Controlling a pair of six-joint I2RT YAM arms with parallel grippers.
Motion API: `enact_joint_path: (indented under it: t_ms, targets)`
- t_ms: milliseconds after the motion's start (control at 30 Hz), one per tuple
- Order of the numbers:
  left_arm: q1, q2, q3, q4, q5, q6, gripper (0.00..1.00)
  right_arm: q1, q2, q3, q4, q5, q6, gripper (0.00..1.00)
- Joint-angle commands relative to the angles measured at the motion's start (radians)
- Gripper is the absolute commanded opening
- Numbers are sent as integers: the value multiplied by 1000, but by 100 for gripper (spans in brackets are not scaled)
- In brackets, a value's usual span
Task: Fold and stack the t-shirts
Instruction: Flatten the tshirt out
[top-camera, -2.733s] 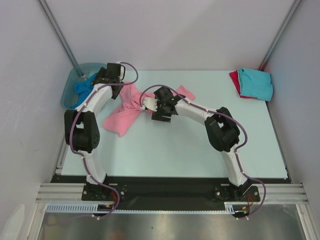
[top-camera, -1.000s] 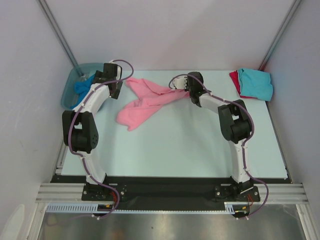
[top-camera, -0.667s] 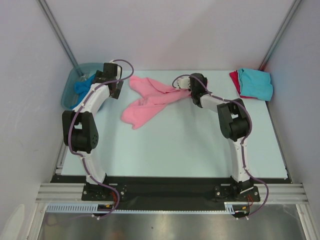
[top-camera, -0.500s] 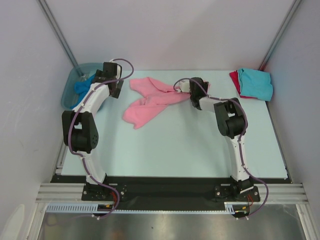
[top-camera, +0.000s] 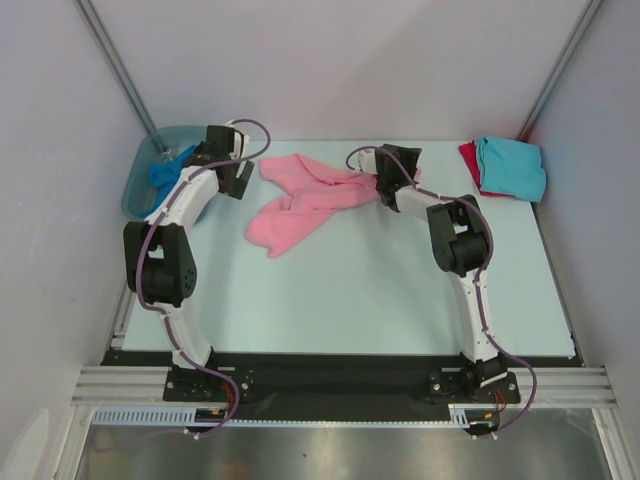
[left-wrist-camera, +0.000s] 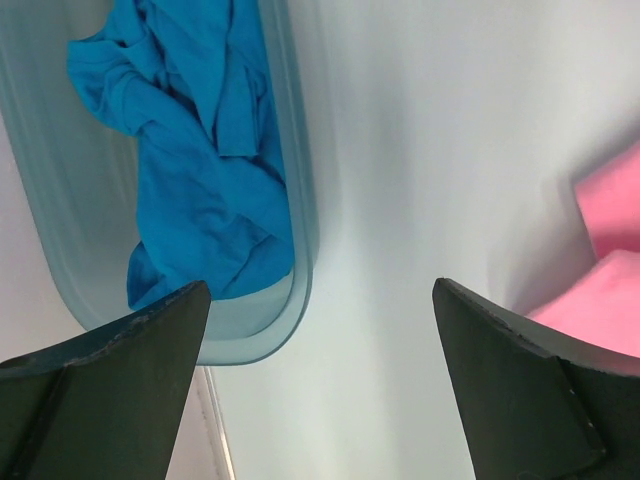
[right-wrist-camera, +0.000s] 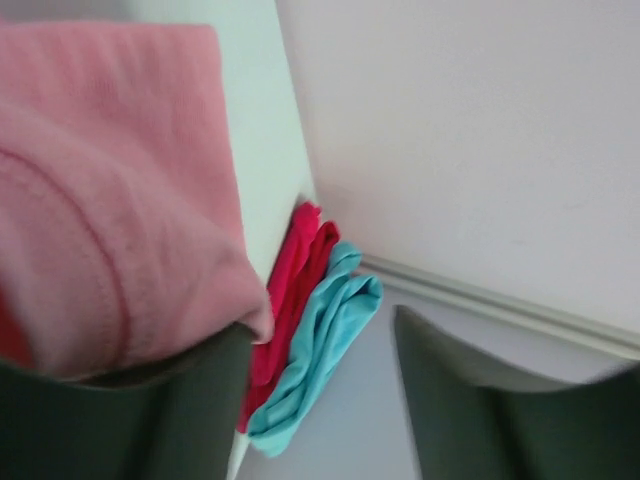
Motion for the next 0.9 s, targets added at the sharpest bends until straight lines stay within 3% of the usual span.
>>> enact_joint_path:
  t_ms: [0, 200, 333, 433, 533, 867]
  targets:
    - [-8, -80, -23, 3, 70, 38, 100, 0, -18, 70, -147, 34, 101, 68]
    - [-18, -99, -63, 20, 68, 67, 100, 32, -92, 223, -595, -125, 360, 87]
    - [-25, -120, -84, 40, 82, 87, 99, 69, -92, 411, -868, -279, 502, 89]
    - [-30, -146, -121, 58, 99, 107, 98, 87, -64, 515, -963, -334, 556, 88]
    - [-42, -165, -161, 75, 108, 130, 98, 121, -35, 581, -974, -385, 589, 88]
    - [-68, -220, -222, 106, 90, 153, 98, 213, 63, 540, -832, -457, 554, 81]
